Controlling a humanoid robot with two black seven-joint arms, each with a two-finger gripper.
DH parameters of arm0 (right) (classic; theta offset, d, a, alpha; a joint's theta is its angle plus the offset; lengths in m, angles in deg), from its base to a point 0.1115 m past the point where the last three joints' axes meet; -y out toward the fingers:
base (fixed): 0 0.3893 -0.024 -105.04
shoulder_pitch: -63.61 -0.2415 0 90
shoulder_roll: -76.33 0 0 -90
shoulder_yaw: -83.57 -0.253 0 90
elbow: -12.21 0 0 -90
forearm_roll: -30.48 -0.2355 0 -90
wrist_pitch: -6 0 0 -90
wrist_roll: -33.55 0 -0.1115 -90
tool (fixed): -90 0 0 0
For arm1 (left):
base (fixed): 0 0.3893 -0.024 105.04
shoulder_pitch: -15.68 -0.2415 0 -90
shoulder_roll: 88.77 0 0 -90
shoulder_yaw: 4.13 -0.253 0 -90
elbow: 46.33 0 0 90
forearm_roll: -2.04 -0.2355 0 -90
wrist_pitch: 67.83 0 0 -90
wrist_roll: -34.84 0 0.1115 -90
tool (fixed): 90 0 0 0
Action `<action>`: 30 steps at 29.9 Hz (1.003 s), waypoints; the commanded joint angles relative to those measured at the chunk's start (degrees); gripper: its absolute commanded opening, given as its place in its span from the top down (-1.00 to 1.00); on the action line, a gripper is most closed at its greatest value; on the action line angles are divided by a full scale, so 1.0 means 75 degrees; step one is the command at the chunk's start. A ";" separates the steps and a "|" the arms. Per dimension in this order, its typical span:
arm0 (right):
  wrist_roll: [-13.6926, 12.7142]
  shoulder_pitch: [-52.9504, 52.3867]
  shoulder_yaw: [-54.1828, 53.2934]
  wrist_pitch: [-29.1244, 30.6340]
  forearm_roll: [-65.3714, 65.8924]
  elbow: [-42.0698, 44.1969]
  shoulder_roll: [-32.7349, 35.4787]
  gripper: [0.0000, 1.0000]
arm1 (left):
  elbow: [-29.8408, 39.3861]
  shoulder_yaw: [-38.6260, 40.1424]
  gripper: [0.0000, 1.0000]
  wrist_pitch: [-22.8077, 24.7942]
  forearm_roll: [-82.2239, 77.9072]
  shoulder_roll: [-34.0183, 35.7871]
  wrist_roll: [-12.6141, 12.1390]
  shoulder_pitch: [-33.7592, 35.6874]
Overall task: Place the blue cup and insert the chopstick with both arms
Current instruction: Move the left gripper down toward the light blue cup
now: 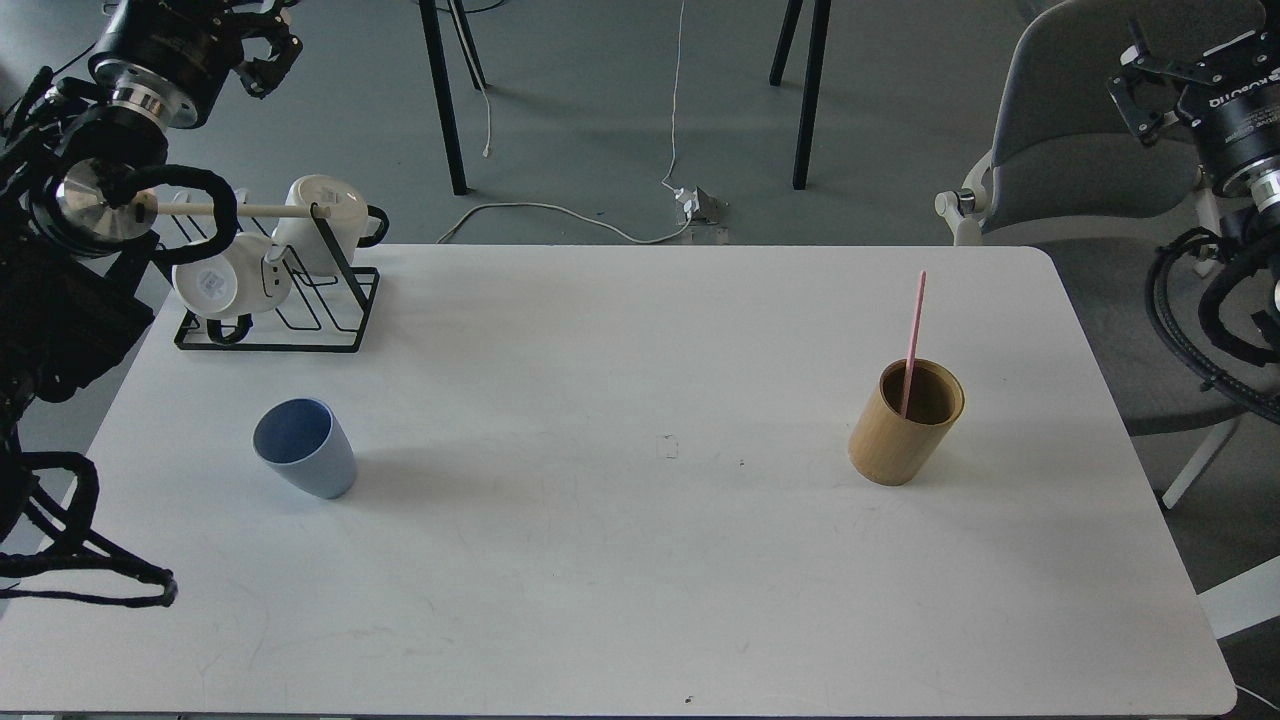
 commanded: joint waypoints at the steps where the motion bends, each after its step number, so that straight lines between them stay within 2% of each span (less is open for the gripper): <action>1: 0.0000 -0.0001 0.0000 0.0000 0.0000 -0.0003 -0.0007 -1.00 | 0.0010 -0.0012 -0.99 0.0000 0.0003 0.0007 0.0021 -0.0061; 6: 0.0000 -0.0001 0.0001 0.0000 0.0000 -0.0003 -0.0007 -1.00 | 0.0139 0.0000 -0.99 0.0000 0.0015 0.0100 0.0360 -0.0190; 11: 0.0011 -0.0001 0.0001 0.0000 0.0012 0.0009 -0.0007 -1.00 | 0.0617 -0.0152 -0.99 0.0000 -0.0079 0.0310 0.0419 -0.0248; 13: 0.0012 0.0011 0.0001 0.0000 0.0012 0.0009 -0.0007 -1.00 | 0.1493 -0.0222 -0.99 0.0000 -0.0161 0.0731 0.0419 -0.0423; 15: 0.0012 0.0023 0.0012 0.0000 0.0012 0.0009 -0.0007 -1.00 | 0.2886 -0.0549 -0.99 0.0000 -0.0744 0.1281 0.0419 -0.0681; 18: 0.0012 0.0046 -0.0023 0.0000 0.0012 0.0008 0.0017 -1.00 | 0.4867 -0.0691 -0.98 0.0000 -0.2697 0.2359 0.0419 -0.0799; 21: 0.0012 0.0070 -0.0070 0.0000 0.0012 0.0009 0.0075 -1.00 | 0.6182 -0.0645 -0.97 0.0000 -0.4666 0.2888 0.0443 -0.1242; 26: 0.0012 0.0139 -0.0093 0.0000 0.0012 0.0020 0.0111 -1.00 | 0.7485 -0.0703 -0.91 0.0000 -0.7012 0.3825 0.0443 -0.1877; 30: 0.0035 0.0210 -0.0093 0.0000 0.0012 0.0009 0.0111 -1.00 | 0.7780 -0.0668 -0.91 0.0000 -0.9297 0.4342 0.0735 -0.2216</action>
